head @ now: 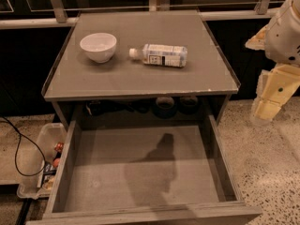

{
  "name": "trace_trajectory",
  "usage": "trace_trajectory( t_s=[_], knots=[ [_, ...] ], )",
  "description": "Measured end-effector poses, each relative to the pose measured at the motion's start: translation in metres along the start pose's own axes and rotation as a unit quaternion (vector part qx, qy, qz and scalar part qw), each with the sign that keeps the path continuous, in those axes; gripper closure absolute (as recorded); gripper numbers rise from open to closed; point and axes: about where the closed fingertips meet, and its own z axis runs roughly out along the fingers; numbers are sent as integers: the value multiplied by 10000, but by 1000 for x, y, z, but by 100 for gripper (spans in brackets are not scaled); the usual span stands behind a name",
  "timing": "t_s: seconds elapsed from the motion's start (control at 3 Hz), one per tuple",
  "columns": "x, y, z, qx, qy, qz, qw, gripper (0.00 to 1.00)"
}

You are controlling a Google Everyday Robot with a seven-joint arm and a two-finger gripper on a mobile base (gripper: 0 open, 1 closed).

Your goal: Place blue plastic bottle into top drawer

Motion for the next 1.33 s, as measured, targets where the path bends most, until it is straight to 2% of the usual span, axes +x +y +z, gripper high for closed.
trace_trajectory(
  t_s=[0.33,0.67,1.0,1.33],
  knots=[
    [0,0,0,1,1,-1,10000,0],
    [-4,-1,-4,119,48,-97,9999,0],
    [-30,-17,-9,448,104,-499,9977,0],
    [-63,-44,-4,574,-156,-787,9951,0]
  ],
)
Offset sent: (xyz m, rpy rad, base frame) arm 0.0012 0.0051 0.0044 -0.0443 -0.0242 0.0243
